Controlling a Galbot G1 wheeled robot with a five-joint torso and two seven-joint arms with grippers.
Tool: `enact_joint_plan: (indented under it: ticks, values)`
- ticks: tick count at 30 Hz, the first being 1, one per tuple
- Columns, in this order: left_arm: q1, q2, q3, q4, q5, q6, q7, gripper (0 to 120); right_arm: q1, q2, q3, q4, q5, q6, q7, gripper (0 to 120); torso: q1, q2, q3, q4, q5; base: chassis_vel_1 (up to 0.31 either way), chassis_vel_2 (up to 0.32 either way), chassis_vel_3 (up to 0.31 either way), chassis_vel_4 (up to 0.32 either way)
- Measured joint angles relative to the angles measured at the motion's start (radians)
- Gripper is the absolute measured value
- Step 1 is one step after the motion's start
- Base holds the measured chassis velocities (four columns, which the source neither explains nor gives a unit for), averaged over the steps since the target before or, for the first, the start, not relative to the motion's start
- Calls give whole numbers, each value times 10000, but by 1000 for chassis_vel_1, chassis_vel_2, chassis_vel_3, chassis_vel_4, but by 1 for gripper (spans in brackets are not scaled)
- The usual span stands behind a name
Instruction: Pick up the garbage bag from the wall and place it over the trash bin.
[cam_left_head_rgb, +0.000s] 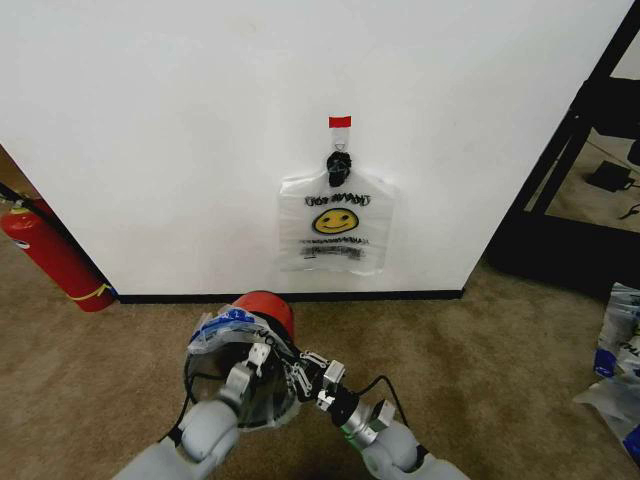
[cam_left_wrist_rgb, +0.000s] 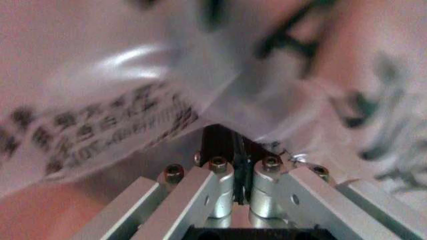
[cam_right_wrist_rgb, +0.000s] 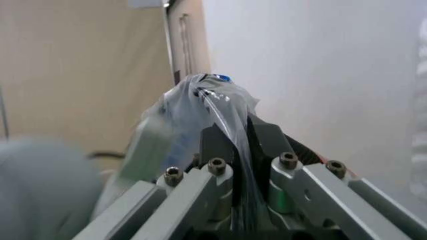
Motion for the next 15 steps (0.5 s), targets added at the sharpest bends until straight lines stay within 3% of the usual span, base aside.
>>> enact_joint_plan:
  ticks: [10,15]
  values:
    - [-1228,-243,584,122,-2601,859,-1563,0,-82,-539,385,680,-822,294,883,1,0,0,0,4,-3,0,0,0,0]
    - [-1521,-560,1062,-93,-3005,954,-1830,0,-239,-758,625,1072,-744,243,1738,1,0,0,-1,0,-3,0,0,0,0]
